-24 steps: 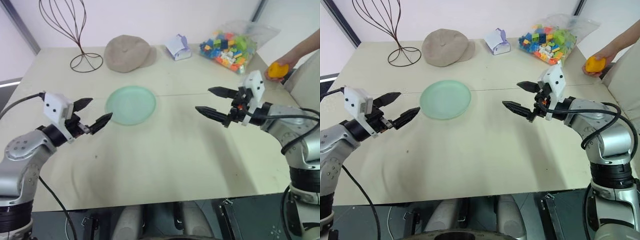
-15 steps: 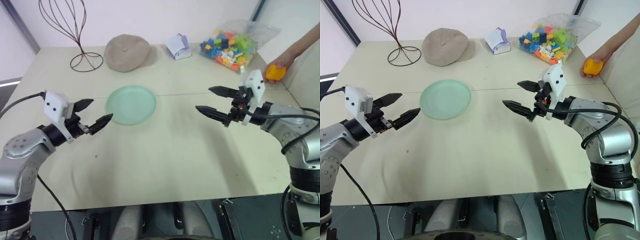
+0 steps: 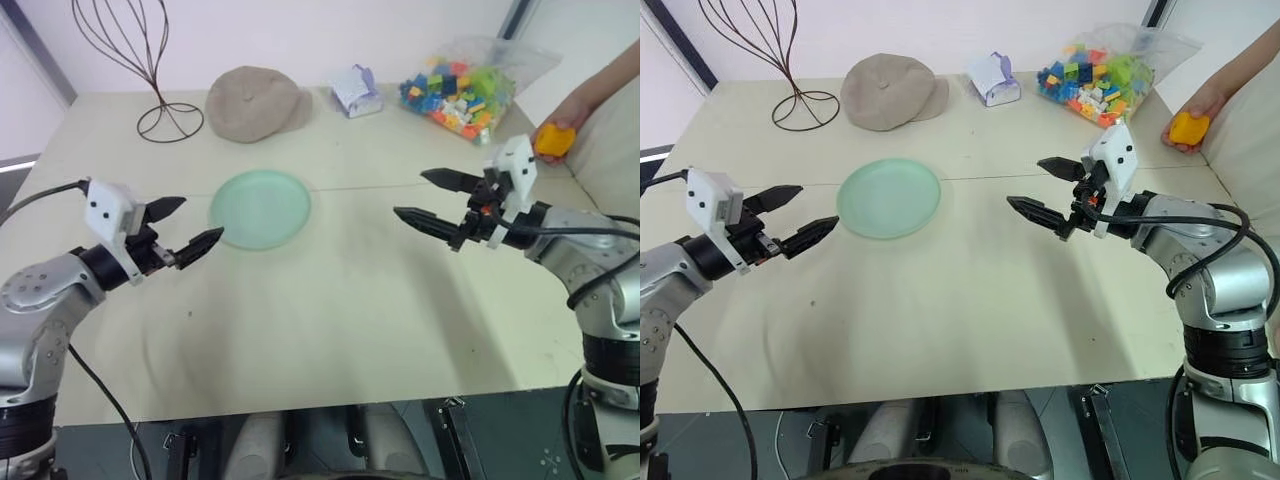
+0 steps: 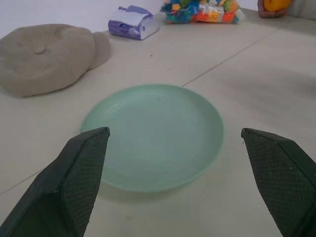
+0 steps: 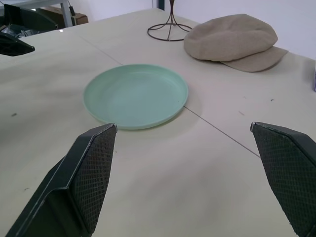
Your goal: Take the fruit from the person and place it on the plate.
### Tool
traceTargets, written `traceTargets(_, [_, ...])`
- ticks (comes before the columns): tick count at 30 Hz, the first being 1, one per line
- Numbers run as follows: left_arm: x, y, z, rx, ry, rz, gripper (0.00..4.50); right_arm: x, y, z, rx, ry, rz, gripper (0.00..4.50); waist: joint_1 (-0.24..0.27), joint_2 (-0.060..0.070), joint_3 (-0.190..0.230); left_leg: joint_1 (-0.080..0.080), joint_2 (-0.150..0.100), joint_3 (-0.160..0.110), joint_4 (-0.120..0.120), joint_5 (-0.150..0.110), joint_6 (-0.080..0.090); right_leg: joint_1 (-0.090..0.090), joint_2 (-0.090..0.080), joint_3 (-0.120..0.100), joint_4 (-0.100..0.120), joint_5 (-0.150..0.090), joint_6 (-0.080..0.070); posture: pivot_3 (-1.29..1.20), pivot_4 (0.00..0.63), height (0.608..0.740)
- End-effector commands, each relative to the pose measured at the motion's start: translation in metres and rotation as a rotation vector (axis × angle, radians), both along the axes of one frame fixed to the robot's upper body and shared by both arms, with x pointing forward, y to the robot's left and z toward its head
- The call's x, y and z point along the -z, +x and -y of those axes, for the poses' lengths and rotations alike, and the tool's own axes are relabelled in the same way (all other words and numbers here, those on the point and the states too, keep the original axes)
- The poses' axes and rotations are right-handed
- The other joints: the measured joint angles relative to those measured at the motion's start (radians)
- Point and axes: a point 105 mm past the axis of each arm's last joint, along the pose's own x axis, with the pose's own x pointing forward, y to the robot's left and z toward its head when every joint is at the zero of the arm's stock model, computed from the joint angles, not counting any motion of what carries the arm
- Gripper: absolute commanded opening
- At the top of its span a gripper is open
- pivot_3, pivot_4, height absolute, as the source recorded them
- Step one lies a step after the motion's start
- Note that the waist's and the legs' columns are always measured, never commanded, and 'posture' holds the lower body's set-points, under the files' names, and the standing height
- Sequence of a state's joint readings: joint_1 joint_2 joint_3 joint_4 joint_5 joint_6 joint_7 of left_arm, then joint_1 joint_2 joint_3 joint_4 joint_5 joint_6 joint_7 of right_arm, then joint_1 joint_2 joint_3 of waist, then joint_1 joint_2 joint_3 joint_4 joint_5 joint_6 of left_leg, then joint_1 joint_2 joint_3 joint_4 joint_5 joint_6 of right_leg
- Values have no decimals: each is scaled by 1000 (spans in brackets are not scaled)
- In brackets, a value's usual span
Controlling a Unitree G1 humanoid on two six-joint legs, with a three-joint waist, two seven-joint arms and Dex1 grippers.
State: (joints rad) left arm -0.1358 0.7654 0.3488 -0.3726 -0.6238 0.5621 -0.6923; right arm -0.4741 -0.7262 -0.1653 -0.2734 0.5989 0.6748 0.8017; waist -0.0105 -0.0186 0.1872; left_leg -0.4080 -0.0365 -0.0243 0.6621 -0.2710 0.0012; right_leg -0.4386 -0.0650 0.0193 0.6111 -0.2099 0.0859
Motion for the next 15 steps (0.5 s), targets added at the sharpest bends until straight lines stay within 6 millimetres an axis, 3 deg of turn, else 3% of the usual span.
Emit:
traceTargets(1, [-11, -4, -3, 3, 19, 37, 4500, -14, -6, 3, -3, 2, 49, 4438, 0, 0, 0, 0, 0, 0, 0, 0, 0, 0, 0, 0, 0, 0, 0, 0, 150, 740])
traceTargets(15, [-10, -9, -8, 5, 27, 22, 4500, -9, -12, 10, 5, -21, 16, 4438, 0, 0, 0, 0, 0, 0, 0, 0, 0, 0, 0, 0, 0, 0, 0, 0, 150, 740])
